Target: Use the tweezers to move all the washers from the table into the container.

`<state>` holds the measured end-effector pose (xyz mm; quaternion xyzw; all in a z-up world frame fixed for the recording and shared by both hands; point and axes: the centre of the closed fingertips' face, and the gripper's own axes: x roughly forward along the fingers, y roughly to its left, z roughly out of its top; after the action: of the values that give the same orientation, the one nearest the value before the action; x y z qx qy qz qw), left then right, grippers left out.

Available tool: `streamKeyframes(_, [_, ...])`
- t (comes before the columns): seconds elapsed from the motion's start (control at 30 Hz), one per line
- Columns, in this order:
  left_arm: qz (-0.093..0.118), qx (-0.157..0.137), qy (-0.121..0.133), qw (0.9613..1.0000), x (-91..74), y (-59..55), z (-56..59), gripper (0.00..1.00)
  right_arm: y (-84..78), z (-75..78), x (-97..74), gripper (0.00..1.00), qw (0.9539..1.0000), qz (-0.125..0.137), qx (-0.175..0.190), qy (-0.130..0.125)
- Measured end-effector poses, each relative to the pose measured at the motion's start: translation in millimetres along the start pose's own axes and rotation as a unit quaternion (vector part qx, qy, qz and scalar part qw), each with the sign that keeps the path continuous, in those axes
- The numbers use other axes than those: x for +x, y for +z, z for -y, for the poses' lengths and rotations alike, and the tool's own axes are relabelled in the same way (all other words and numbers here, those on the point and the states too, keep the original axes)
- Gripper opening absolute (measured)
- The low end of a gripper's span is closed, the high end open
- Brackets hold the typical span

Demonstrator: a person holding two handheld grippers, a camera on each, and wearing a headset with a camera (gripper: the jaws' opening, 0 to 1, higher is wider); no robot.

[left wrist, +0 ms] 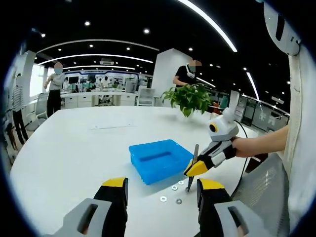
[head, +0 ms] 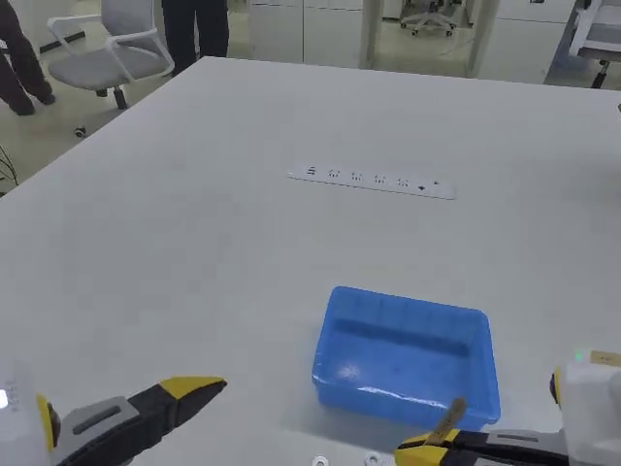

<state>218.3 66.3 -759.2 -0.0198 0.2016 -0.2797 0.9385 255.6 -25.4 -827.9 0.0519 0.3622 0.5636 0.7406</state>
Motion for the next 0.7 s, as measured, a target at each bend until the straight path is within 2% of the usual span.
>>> streamKeyframes(0.2, [0.014, 0.001, 0.016, 0.9998, -0.1, 3.2, -7.3, 0.58, 3.9, -3.6, -3.8, 0.01, 1.0000, 0.002, 0.003, -0.003])
streamKeyframes(0.3, [0.030, -0.007, 0.025, 0.9992, -4.6, 7.4, -11.3, 0.59, 9.8, -5.7, -9.9, 0.01, 1.0000, 0.006, -0.002, -0.007])
streamKeyframes(0.4, [0.046, -0.005, 0.036, 0.9983, -7.5, 12.6, -15.5, 0.59, 19.6, -7.0, -18.2, 0.01, 0.9998, 0.010, -0.010, -0.015])
streamKeyframes(0.53, [0.058, -0.003, 0.038, 0.9976, -9.4, 16.4, -16.5, 0.58, 33.0, -7.2, -27.9, 0.02, 0.9993, 0.017, -0.021, -0.027])
streamKeyframes(0.7, [0.062, -0.001, 0.036, 0.9974, -10.0, 18.1, -15.5, 0.60, 52.9, -4.9, -37.9, 0.02, 0.9981, 0.028, -0.038, -0.040])
